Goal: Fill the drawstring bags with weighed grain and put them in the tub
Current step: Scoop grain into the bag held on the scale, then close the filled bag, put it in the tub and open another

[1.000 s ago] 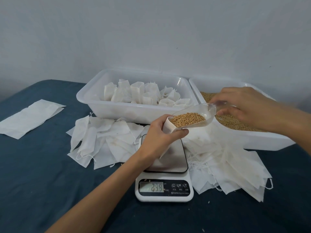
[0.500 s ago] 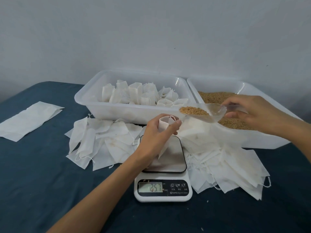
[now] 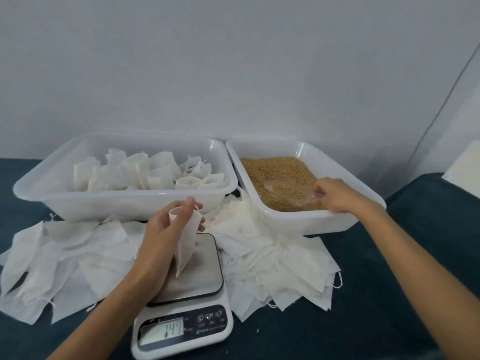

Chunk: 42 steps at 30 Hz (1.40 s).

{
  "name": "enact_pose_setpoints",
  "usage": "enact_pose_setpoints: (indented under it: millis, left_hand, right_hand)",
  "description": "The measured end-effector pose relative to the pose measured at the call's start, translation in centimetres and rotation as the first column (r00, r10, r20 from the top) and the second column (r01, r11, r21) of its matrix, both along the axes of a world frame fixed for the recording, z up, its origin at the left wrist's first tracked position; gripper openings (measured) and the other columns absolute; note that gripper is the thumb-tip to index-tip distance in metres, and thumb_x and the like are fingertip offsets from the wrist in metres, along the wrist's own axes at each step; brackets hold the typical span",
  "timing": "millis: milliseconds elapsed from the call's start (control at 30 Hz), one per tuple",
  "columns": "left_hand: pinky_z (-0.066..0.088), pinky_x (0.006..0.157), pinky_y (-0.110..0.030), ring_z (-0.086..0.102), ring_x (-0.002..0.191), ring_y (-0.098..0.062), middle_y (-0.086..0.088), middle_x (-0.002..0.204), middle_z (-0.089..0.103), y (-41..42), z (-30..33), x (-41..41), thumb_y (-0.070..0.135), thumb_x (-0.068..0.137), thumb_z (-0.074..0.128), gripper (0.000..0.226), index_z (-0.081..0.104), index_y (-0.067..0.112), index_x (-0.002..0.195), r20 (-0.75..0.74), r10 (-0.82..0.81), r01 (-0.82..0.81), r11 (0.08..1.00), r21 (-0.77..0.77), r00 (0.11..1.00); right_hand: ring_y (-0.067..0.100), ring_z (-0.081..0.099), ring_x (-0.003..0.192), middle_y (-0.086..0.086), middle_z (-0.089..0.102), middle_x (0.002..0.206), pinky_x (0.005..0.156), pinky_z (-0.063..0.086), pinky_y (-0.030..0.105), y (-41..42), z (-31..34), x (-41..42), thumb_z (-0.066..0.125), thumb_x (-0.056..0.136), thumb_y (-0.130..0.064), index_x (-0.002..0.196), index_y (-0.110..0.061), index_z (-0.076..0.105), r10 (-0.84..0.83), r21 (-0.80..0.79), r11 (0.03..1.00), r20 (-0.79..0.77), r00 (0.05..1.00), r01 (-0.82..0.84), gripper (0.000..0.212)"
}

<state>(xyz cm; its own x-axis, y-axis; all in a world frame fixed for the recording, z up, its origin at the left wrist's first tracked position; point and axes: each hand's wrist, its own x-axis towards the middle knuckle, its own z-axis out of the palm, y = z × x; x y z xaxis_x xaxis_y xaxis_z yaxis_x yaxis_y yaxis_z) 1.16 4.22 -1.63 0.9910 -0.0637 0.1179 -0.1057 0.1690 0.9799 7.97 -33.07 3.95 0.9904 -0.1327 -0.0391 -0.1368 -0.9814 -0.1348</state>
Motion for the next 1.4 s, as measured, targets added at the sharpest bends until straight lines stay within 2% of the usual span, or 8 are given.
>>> enact_pose_setpoints:
  millis: [333, 500, 633, 867, 1000, 1100, 1267, 1400]
  left_hand:
    - [0.059, 0.076, -0.032, 0.075, 0.089, -0.026, -0.002, 0.094, 0.079, -0.6, -0.3, 0.0, 0.025, 0.094, 0.076, 0.014, 0.076, 0.021, 0.107, 0.051, 0.0, -0.01, 0.977, 0.213, 0.999]
    - [0.053, 0.095, -0.047, 0.073, 0.098, -0.02, -0.002, 0.096, 0.078, -0.8, -0.4, 0.1, 0.022, 0.11, 0.049, 0.039, 0.076, 0.008, 0.086, 0.11, -0.005, -0.026, 0.959, 0.281, 0.994]
    - [0.055, 0.084, -0.035, 0.075, 0.098, -0.019, -0.003, 0.095, 0.08, -1.3, 0.4, -0.1, 0.026, 0.113, 0.042, 0.043, 0.074, 0.007, 0.09, 0.089, 0.036, -0.053, 0.98, 0.194, 0.995]
    - [0.059, 0.085, -0.026, 0.073, 0.084, -0.015, -0.002, 0.081, 0.076, -1.2, 5.5, 6.3, 0.026, 0.115, 0.036, 0.043, 0.07, 0.006, 0.098, 0.184, 0.134, -0.138, 0.99, 0.006, 0.974]
    - [0.053, 0.081, -0.028, 0.068, 0.084, -0.012, 0.001, 0.087, 0.072, -1.9, 7.6, 13.5, 0.027, 0.114, 0.04, 0.041, 0.071, 0.015, 0.09, 0.158, 0.236, -0.258, 0.956, 0.14, 0.959]
    - [0.048, 0.078, -0.029, 0.062, 0.079, -0.014, -0.003, 0.085, 0.068, -2.7, 7.3, 17.5, 0.018, 0.111, 0.045, 0.039, 0.071, 0.008, 0.084, 0.134, 0.254, -0.282, 0.918, 0.28, 0.958]
    - [0.029, 0.051, -0.027, 0.036, 0.064, -0.025, -0.009, 0.062, 0.039, -1.9, 4.8, 20.0, 0.004, 0.094, 0.056, 0.035, 0.051, 0.01, 0.059, 0.179, 0.242, -0.29, 0.584, 0.758, 0.954]
    - [0.061, 0.08, -0.036, 0.073, 0.09, -0.038, -0.021, 0.097, 0.075, -0.8, 4.6, 20.3, 0.001, 0.095, 0.064, 0.016, 0.079, -0.005, 0.098, 0.153, 0.258, -0.276, 0.555, 0.785, 0.954]
  right_hand:
    - [0.022, 0.062, 0.106, 0.007, 0.067, 0.125, 0.088, 0.05, 0.029, 2.0, -0.4, 2.1, 0.063, 0.097, -0.016, 0.121, -0.007, 0.069, -0.007, -0.135, 0.991, -0.144, 0.99, -0.013, 0.026]
    - [0.026, 0.062, 0.099, 0.005, 0.068, 0.11, 0.087, 0.054, 0.043, 5.7, 0.3, 0.7, 0.063, 0.097, -0.023, 0.111, -0.007, 0.065, 0.086, -0.233, 0.972, 0.19, 0.978, -0.04, 0.021]
    - [0.01, 0.059, 0.078, -0.007, 0.065, 0.086, 0.072, 0.048, 0.03, 13.5, -0.1, -2.6, 0.06, 0.1, -0.024, 0.096, -0.017, 0.069, 0.216, 0.13, 0.917, 0.631, 0.745, -0.377, 0.012]
    - [0.011, 0.061, 0.065, -0.01, 0.063, 0.067, 0.061, 0.045, 0.021, 17.8, -3.2, -5.4, 0.06, 0.102, -0.019, 0.092, -0.016, 0.071, 0.1, 0.398, 0.712, 0.757, 0.646, -0.578, 0.014]
    - [0.01, 0.063, 0.07, -0.01, 0.065, 0.067, 0.061, 0.041, 0.012, 17.3, -3.3, -5.2, 0.059, 0.102, -0.023, 0.092, -0.021, 0.072, 0.025, 0.506, 0.64, 0.738, 0.674, -0.578, 0.016]
    - [0.009, 0.066, 0.07, -0.011, 0.067, 0.069, 0.062, 0.049, 0.028, 16.9, -3.0, -5.0, 0.058, 0.102, -0.027, 0.092, -0.024, 0.073, -0.055, 0.623, 0.54, 0.697, 0.715, -0.565, 0.018]
    - [0.012, 0.068, 0.076, -0.006, 0.069, 0.073, 0.071, 0.055, 0.04, 16.4, -2.7, -5.0, 0.057, 0.103, -0.028, 0.093, -0.025, 0.073, -0.091, 0.691, 0.433, 0.672, 0.735, -0.579, 0.019]
    - [0.011, 0.065, 0.071, -0.001, 0.069, 0.072, 0.069, 0.055, 0.037, 16.1, -2.4, -4.8, 0.056, 0.104, -0.024, 0.095, -0.018, 0.073, -0.107, 0.751, 0.318, 0.636, 0.765, -0.579, 0.02]
